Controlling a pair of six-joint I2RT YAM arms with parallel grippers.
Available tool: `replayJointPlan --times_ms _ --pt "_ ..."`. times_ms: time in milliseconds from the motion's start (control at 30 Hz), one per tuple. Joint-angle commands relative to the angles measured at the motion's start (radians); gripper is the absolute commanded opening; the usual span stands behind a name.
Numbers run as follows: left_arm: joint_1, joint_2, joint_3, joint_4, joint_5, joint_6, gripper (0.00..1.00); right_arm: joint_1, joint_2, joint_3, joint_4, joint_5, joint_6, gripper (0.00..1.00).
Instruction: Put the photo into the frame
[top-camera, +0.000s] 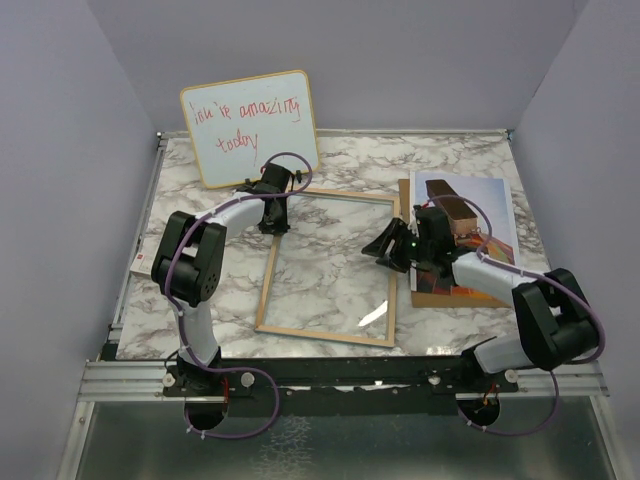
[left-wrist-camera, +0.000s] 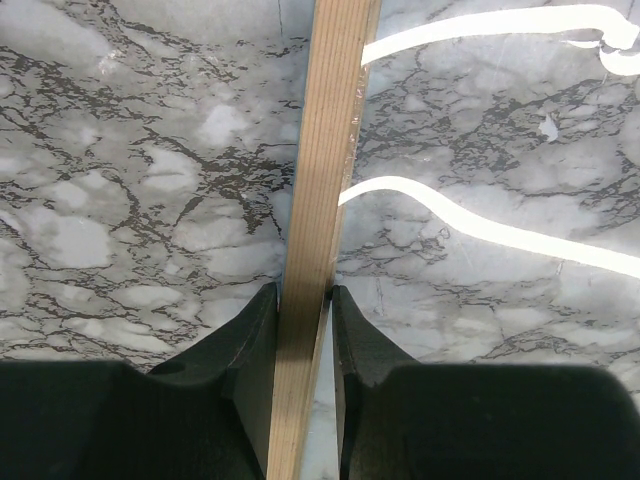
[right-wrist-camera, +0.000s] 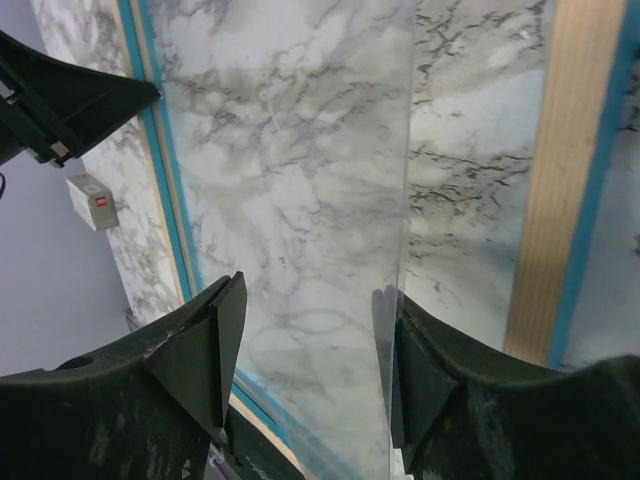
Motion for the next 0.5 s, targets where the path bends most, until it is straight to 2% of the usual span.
replayJointPlan --times_ms 0,133,333,467 --pt "0.005 0.130 -0.076 -0.163 -0.074 0.029 0.00 0.004 -0.061 0.020 -0.200 0.128 -0.032 0.63" --pt "0.006 0.128 -0.072 -0.163 -0.057 0.036 0.00 0.000 -0.114 0.018 -0.286 0.212 -0.046 0.64" --pt "0.006 0.126 -0.071 -0.163 -0.041 0.040 0.00 -0.002 -0.193 0.066 -0.477 0.438 -0.049 0.64" --pt "0.006 0.127 -0.062 -0.163 -0.023 0.039 0.00 -0.002 -0.190 0.097 -0.511 0.466 -0.087 0.62"
